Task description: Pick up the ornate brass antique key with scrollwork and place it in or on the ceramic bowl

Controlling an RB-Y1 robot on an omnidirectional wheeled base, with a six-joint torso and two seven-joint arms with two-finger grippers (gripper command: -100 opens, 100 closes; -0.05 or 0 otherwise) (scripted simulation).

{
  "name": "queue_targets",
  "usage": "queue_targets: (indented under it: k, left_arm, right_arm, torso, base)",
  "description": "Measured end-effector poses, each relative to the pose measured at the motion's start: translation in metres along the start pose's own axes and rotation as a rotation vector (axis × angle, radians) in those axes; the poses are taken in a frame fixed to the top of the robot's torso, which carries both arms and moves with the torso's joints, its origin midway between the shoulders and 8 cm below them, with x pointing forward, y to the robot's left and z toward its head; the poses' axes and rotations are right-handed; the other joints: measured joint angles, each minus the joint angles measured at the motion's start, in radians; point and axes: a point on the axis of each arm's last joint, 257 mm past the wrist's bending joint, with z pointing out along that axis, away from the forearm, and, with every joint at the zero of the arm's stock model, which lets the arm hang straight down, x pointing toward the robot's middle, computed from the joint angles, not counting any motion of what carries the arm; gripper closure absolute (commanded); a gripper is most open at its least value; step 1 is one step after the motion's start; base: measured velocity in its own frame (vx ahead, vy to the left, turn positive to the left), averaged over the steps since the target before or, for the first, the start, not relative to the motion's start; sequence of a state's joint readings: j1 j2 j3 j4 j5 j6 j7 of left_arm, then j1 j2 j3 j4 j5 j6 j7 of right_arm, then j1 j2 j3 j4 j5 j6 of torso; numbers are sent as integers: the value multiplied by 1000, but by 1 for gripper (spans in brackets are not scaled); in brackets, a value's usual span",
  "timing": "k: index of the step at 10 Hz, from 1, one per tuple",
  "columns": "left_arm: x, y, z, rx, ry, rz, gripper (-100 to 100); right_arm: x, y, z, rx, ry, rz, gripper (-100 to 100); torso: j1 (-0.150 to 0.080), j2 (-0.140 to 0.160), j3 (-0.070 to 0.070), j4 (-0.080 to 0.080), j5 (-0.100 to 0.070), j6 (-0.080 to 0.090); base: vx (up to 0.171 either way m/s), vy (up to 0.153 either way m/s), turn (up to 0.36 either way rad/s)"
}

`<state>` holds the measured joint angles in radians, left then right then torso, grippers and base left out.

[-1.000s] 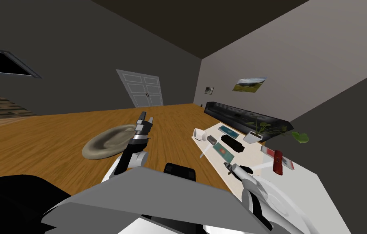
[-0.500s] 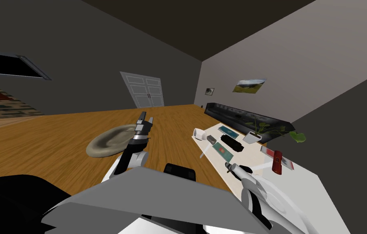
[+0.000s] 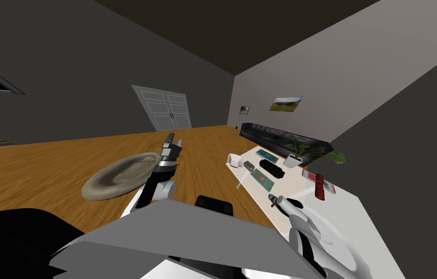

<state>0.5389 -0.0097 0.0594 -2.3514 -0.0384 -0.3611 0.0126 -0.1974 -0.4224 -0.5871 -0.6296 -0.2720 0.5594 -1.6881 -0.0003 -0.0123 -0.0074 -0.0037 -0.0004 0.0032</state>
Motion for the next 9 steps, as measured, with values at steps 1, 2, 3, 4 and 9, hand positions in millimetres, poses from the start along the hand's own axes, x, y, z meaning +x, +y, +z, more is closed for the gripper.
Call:
queue_targets:
  k: [1,2,3,4,9]
  left_arm:
    - [0,0,0,0,0,0,0]
    - [0,0,0,0,0,0,0]
    - [0,0,0,0,0,0,0]
    - [0,0,0,0,0,0,0]
    - [0,0,0,0,0,0,0]
  right_arm:
    - [-1,3,-1,3,-3,-17,100]
    - [-1,1,-2,15,-5,-31,100]
    - [-1,2,-3,20,-7,-48,100]
    - [-1,1,-4,33,-8,-62,100]
    - [-3,1,-10,74,-15,-148,100]
  torso:
    - [1,0,0,0,-1,-3]
    - [0,-1,0,0,0,-2]
    - [-1,1,1,1,-1,-4]
    - [-1,3,2,1,-1,-2]
    - [0,4,2,1,-1,-3]
  base:
    - [165,52,-268]
    - [111,42,-112]
    - [98,39,-195]
    - [86,41,-156]
    - [99,61,-207]
